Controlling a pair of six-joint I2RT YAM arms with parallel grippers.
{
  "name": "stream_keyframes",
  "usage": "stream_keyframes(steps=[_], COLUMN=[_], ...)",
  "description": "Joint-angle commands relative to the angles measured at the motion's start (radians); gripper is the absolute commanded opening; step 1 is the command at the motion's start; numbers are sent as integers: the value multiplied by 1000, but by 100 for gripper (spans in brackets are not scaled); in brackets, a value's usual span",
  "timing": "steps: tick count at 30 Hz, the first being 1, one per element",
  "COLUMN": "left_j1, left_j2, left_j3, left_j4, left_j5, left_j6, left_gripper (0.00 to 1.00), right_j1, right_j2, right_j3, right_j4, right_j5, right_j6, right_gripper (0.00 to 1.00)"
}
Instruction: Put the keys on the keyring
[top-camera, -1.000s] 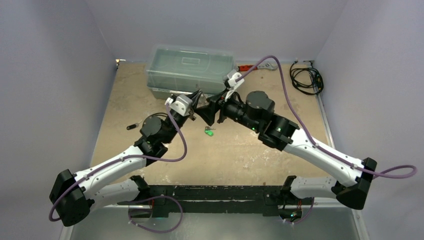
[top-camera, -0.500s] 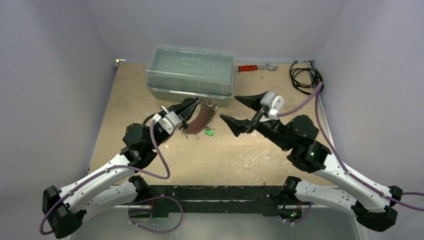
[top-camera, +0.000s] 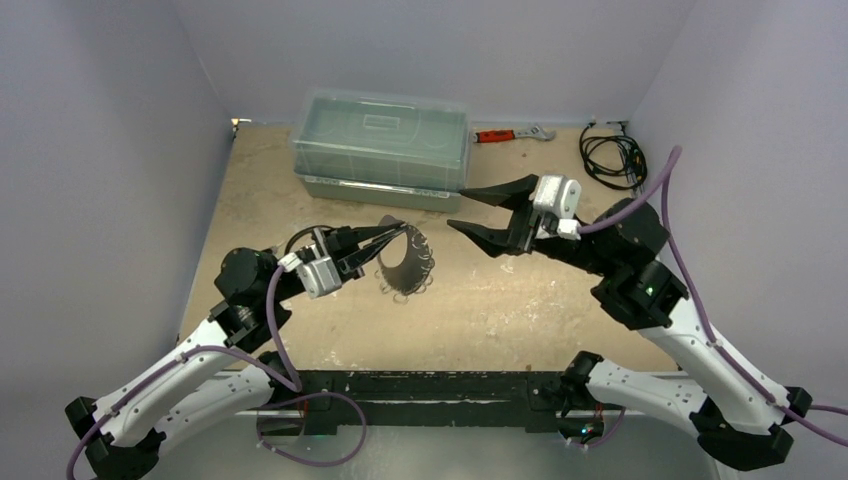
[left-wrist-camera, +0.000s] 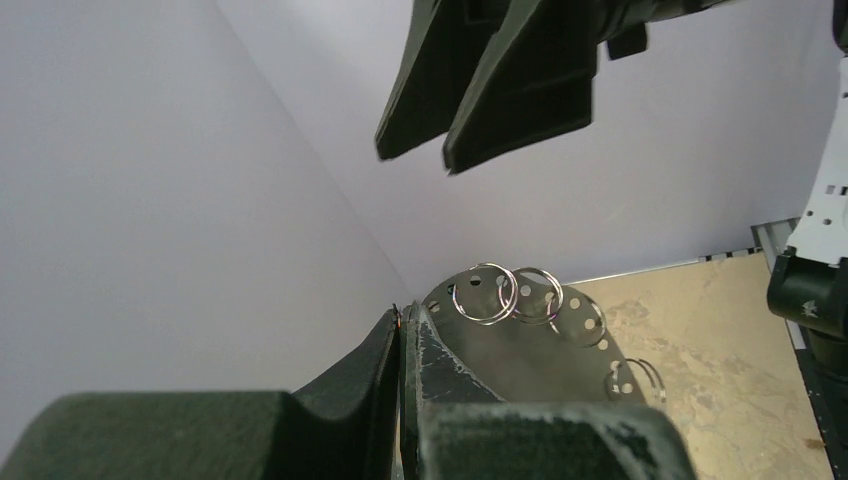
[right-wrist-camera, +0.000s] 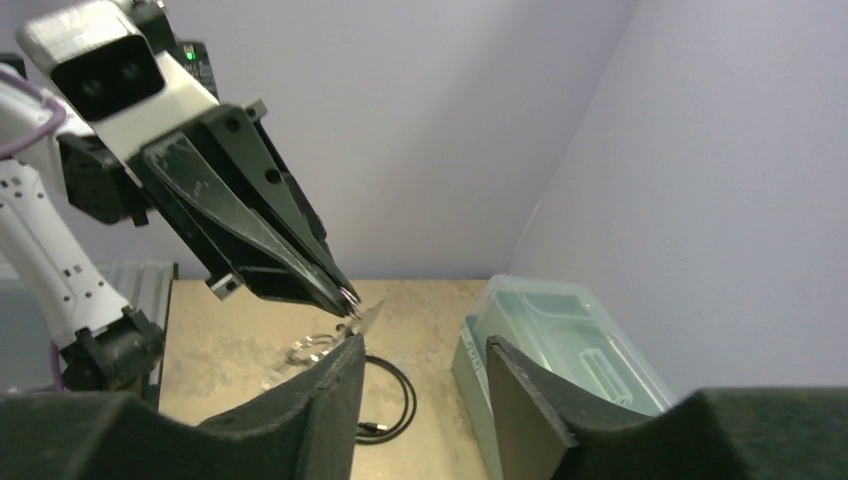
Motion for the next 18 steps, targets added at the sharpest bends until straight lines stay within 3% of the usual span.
stream_keyframes(steps=[1,10,18], left_j1=[-2,-2,-2], left_j2=[-29,-35,-10], left_j3=[56,51,40], left_j4=[13,54,111], left_j5=[81,108,117], left_j6=[-30,-85,-130], left_gripper=[0,0,0], right_j1=[-95,-120,-120], right_j2=[50,161,206], right_j3=[64,113,115], right_j4=[-51,-16,31], right_j5=[-238,-485,-516], right_j6=[7,71,104], right_gripper=[46,35,33])
